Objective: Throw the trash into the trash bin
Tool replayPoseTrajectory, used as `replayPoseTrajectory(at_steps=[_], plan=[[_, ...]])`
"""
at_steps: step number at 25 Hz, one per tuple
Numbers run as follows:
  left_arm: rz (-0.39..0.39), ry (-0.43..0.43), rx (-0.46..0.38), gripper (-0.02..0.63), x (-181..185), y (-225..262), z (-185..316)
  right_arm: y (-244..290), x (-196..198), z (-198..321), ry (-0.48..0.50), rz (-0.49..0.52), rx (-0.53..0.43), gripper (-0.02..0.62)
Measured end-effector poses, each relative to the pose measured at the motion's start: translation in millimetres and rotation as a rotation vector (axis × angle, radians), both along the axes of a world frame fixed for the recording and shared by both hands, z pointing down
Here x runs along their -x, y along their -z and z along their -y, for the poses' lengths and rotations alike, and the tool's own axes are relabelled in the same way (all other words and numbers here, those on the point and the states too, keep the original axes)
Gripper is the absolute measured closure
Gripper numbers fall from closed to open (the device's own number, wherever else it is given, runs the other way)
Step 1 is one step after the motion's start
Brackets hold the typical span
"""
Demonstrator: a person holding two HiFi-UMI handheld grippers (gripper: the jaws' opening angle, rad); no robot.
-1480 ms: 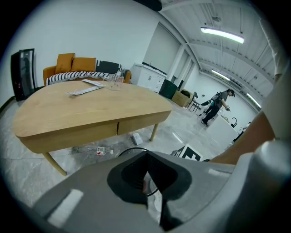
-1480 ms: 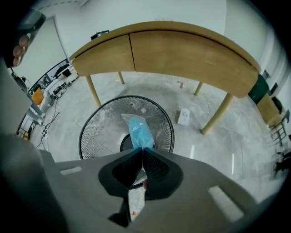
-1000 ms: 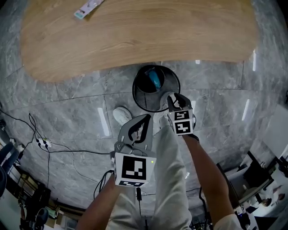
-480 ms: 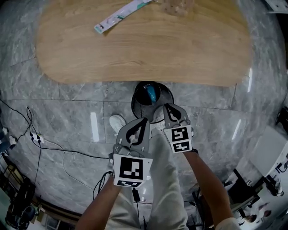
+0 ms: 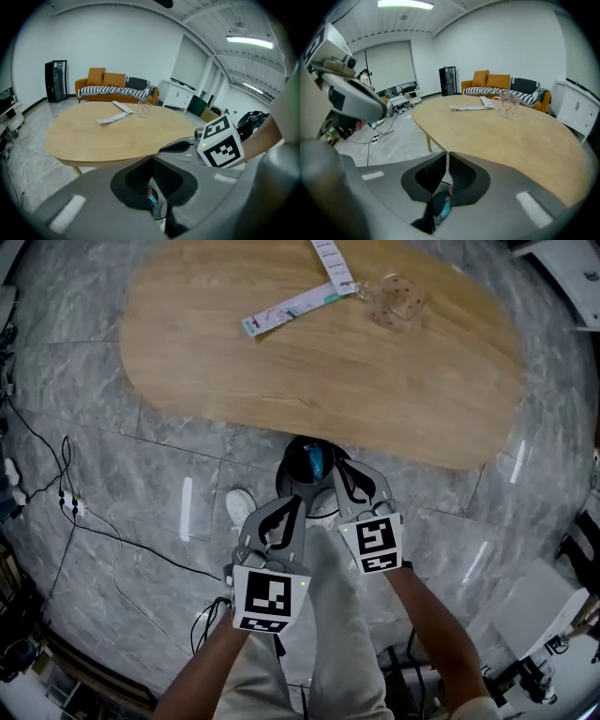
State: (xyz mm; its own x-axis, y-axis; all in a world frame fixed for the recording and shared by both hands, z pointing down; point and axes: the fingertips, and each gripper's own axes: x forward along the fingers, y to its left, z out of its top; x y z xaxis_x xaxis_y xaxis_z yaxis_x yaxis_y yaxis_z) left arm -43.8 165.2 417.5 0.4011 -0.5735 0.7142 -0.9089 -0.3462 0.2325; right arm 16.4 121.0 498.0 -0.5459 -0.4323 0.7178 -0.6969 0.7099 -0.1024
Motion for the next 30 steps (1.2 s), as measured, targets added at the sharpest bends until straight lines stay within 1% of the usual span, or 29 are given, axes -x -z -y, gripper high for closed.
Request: replayPoseTrajectory(at_steps=[2, 5, 8, 11, 18, 25, 30], plan=[[0.016, 0.020, -0.005, 0.606, 2, 5, 1, 9, 5, 10, 0.025, 0.012, -0.014, 0.543], [0.028, 0.076, -0.018, 0.606, 7, 13, 8, 21, 13, 25, 0.057, 0.033, -0.036, 0.511], [0.024, 0.110, -0.034, 0.606, 13, 20, 18, 27, 19, 40, 0.054, 0.046, -0.055, 0.497], [0.034, 0.120, -0.039, 0.606, 21, 21, 28, 28, 26, 52, 0.038, 0.050, -0.062, 0.483], [0.035, 0.112, -0.046, 0.606, 49, 31, 52, 36, 56, 70, -0.018, 0.059, -0.073, 0.463], [0.027, 0.050, -0.028, 0.606, 83, 28, 69, 32, 97, 85, -0.066, 0.038, -0.078, 0.454], [0.013, 0.010, -0.015, 0.606, 108, 26, 86, 27, 124, 105, -0.073, -0.012, -0.101, 0.440]])
